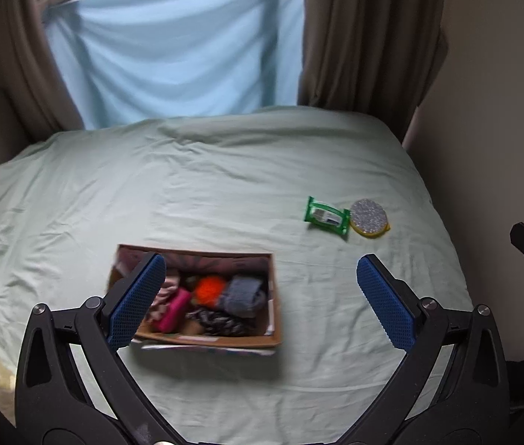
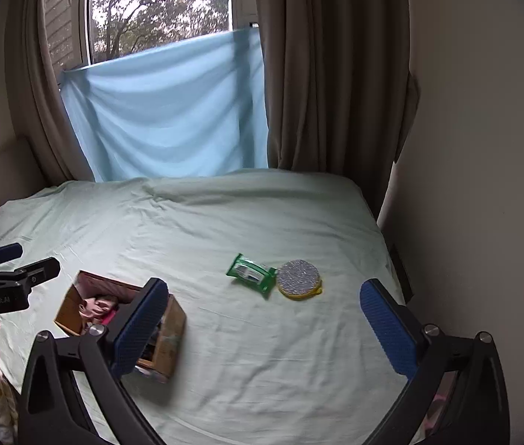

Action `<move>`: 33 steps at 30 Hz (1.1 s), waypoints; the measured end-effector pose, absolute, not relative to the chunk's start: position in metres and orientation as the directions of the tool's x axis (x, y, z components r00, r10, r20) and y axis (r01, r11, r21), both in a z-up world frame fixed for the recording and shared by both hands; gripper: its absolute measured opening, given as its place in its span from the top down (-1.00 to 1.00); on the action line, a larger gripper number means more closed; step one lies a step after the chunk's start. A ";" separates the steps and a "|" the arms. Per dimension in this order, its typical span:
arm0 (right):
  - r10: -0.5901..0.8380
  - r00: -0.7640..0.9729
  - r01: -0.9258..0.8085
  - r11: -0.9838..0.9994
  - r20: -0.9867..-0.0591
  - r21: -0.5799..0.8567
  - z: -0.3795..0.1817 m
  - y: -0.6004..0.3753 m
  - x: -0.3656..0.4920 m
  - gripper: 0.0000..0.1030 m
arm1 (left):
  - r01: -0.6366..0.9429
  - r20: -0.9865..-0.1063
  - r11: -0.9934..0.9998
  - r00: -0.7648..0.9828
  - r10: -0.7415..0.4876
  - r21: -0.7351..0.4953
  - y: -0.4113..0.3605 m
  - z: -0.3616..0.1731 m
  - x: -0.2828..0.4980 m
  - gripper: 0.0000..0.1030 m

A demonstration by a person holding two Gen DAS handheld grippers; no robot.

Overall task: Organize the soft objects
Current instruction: 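Lift both tools and reach toward the green wipes pack and sponge, then grasp the green wipes pack with the left tool while the right tool grasps the glittery sponge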

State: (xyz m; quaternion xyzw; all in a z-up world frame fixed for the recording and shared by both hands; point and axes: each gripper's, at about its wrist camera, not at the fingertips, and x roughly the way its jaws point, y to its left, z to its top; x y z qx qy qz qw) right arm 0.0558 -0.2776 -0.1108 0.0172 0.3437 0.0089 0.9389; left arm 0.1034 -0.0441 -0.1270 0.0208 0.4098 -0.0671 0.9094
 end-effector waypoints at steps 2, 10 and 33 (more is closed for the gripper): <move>0.027 0.750 -0.001 0.999 -0.661 0.039 -0.116 -0.291 0.065 -1.00 | 0.152 -0.757 0.988 0.643 -0.117 -0.023 -0.058 -0.131 0.118 -0.99; 0.045 0.706 0.000 0.998 -0.707 0.064 -0.146 -0.343 0.115 -1.00 | 0.333 -0.794 0.942 0.584 -0.169 0.045 -0.108 -0.158 0.191 -0.99; 0.147 0.533 -0.167 0.984 -0.833 0.067 -0.327 -0.383 0.288 -1.00 | 0.866 -0.917 0.417 0.367 -0.154 0.276 -0.243 -0.378 0.339 -0.99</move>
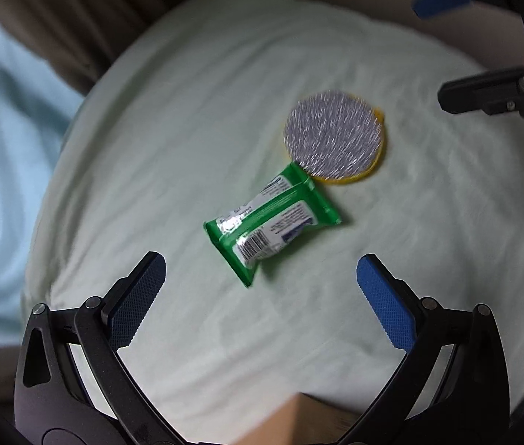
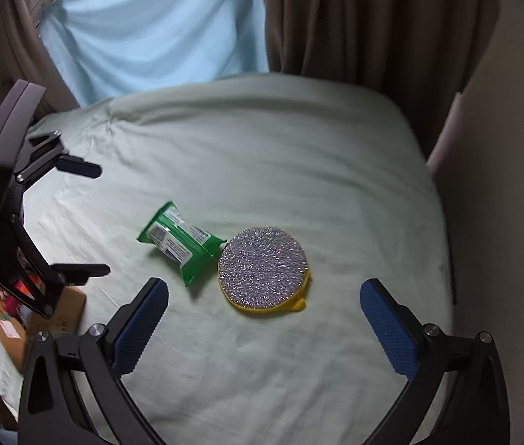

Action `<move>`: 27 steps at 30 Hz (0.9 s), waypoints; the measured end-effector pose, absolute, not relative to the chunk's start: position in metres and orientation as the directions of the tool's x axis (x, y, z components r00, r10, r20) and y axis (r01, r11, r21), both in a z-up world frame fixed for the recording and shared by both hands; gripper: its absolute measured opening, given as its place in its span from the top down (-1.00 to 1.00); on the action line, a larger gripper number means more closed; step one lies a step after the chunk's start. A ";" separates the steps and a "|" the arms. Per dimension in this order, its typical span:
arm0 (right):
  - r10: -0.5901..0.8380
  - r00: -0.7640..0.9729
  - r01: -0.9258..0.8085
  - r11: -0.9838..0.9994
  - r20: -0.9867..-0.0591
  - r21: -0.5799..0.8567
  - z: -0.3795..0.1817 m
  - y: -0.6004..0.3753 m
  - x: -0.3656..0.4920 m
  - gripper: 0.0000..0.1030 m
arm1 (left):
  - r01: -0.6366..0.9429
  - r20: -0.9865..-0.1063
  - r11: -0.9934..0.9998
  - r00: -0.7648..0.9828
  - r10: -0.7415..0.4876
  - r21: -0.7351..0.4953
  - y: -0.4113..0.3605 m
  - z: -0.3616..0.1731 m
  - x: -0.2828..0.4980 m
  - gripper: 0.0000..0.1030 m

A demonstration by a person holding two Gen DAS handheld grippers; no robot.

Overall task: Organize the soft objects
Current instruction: 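Grasp the green wipes pack with the left tool while the right tool grasps the glittery sponge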

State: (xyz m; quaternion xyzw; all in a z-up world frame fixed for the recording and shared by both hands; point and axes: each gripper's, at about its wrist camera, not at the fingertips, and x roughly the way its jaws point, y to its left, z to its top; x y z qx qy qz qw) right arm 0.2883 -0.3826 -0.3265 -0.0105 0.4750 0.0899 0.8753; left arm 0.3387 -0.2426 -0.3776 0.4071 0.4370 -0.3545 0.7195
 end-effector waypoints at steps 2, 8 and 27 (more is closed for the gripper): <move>0.149 0.515 -0.186 0.981 -0.844 0.059 -0.343 -0.381 0.299 -1.00 | 0.881 -0.919 0.375 0.364 -0.150 0.287 -0.248 -0.391 0.342 -0.99; 0.172 0.478 -0.229 0.971 -0.861 0.067 -0.382 -0.380 0.322 -1.00 | 0.919 -0.932 0.280 0.327 -0.153 0.277 -0.266 -0.421 0.358 -0.97; 0.179 0.398 -0.328 0.944 -0.900 0.042 -0.457 -0.361 0.361 -0.85 | 0.964 -0.967 0.188 0.215 -0.136 0.188 -0.290 -0.471 0.387 -0.35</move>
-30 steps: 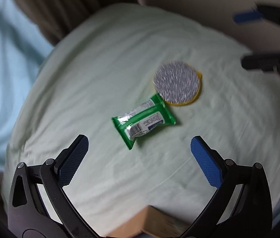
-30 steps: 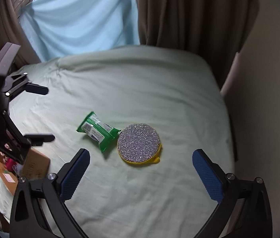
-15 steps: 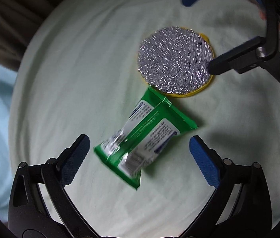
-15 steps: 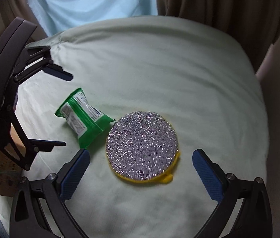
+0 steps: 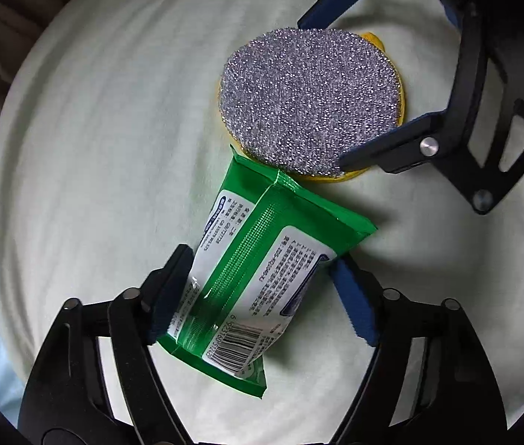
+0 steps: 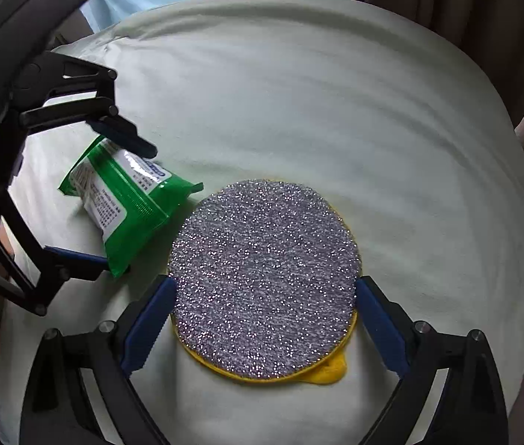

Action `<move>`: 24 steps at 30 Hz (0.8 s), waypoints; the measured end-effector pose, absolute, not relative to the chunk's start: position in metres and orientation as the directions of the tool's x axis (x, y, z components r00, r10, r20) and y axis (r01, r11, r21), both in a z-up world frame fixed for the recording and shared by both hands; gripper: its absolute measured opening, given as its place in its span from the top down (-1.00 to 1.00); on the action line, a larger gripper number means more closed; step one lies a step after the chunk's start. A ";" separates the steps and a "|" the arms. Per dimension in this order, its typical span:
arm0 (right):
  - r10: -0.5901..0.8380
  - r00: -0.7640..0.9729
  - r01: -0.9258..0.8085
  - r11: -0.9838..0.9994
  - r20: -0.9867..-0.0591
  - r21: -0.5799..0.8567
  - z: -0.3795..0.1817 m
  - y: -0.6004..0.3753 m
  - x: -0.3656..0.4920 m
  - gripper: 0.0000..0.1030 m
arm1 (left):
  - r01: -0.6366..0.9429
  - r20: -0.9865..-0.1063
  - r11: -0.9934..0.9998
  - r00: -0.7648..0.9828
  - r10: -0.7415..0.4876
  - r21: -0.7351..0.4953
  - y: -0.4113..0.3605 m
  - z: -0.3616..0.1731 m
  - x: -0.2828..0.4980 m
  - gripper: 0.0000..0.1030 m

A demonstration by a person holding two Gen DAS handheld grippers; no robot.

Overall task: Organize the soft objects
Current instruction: 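Grasp the green wipes pack with the left tool while the right tool grasps the glittery sponge, then carry the wipes pack with the left tool over the box while the right tool carries the sponge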

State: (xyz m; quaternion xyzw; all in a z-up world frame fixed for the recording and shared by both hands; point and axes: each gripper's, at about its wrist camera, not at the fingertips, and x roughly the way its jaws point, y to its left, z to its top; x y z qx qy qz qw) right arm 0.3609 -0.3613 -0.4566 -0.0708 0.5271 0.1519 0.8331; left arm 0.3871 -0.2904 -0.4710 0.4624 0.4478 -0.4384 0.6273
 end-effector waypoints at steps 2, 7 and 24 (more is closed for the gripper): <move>0.171 0.409 -0.330 0.944 -0.897 0.030 -0.457 -0.360 0.359 -0.81 | 0.964 -0.969 0.205 0.203 -0.141 0.172 -0.290 -0.468 0.391 -0.19; 0.157 0.436 -0.307 0.952 -0.886 0.017 -0.453 -0.355 0.348 -0.49 | 0.960 -0.960 0.191 0.235 -0.155 0.204 -0.284 -0.463 0.392 0.04; 0.195 0.493 -0.224 0.970 -0.848 0.092 -0.372 -0.370 0.309 0.30 | 0.914 -0.934 0.339 0.300 -0.193 0.223 -0.281 -0.351 0.400 0.24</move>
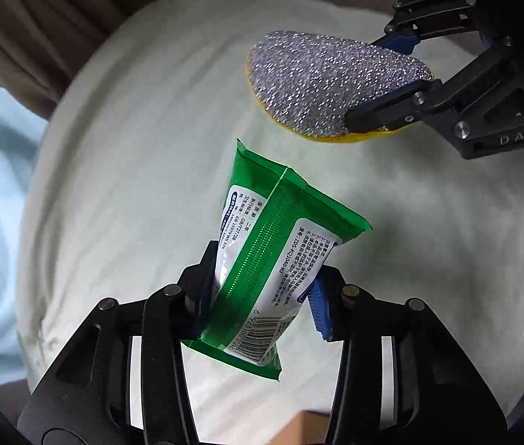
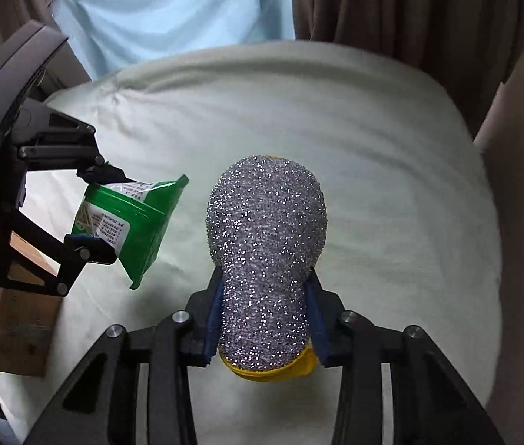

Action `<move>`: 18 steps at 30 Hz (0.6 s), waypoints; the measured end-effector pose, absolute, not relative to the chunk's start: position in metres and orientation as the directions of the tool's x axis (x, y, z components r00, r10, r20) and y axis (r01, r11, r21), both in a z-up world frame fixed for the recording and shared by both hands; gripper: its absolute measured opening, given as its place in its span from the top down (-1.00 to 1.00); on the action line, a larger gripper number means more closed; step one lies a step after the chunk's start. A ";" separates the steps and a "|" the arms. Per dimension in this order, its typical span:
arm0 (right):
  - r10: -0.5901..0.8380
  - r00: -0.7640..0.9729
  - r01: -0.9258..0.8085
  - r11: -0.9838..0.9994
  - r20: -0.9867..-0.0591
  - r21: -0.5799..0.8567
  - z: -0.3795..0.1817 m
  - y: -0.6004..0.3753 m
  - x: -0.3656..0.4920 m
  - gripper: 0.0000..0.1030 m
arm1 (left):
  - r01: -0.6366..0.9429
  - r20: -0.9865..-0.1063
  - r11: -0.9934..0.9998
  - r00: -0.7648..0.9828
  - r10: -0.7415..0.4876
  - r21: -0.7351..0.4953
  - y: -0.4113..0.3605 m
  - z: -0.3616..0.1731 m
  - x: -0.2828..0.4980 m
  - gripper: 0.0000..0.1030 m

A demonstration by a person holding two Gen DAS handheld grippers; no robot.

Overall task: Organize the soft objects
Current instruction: 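Carry the wipes pack with the left tool over the box while the right tool carries the sponge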

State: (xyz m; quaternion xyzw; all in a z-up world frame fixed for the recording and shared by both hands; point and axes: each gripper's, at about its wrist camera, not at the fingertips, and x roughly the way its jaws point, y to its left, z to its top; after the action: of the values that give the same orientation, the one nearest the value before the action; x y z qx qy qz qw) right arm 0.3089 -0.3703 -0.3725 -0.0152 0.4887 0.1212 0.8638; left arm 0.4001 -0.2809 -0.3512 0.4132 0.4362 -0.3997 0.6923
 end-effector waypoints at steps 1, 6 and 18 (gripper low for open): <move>0.192 0.499 -0.220 0.971 -0.845 0.091 -0.363 -0.372 0.304 0.30 | 0.912 -0.932 0.343 0.304 -0.196 0.225 -0.280 -0.342 0.398 0.24; 0.179 0.533 -0.197 0.977 -0.827 0.085 -0.320 -0.376 0.267 0.30 | 0.893 -0.918 0.374 0.341 -0.201 0.250 -0.274 -0.297 0.384 0.24; 0.193 0.605 -0.209 0.975 -0.772 0.080 -0.193 -0.337 0.175 0.30 | 0.782 -0.861 0.550 0.465 -0.203 0.293 -0.197 -0.180 0.279 0.25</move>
State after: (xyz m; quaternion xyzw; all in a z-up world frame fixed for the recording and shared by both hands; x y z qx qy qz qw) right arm 0.1746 -0.3371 -0.1925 -0.0090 0.4298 0.1121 0.8959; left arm 0.2790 -0.1967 -0.1803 0.3540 0.4091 -0.3160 0.7794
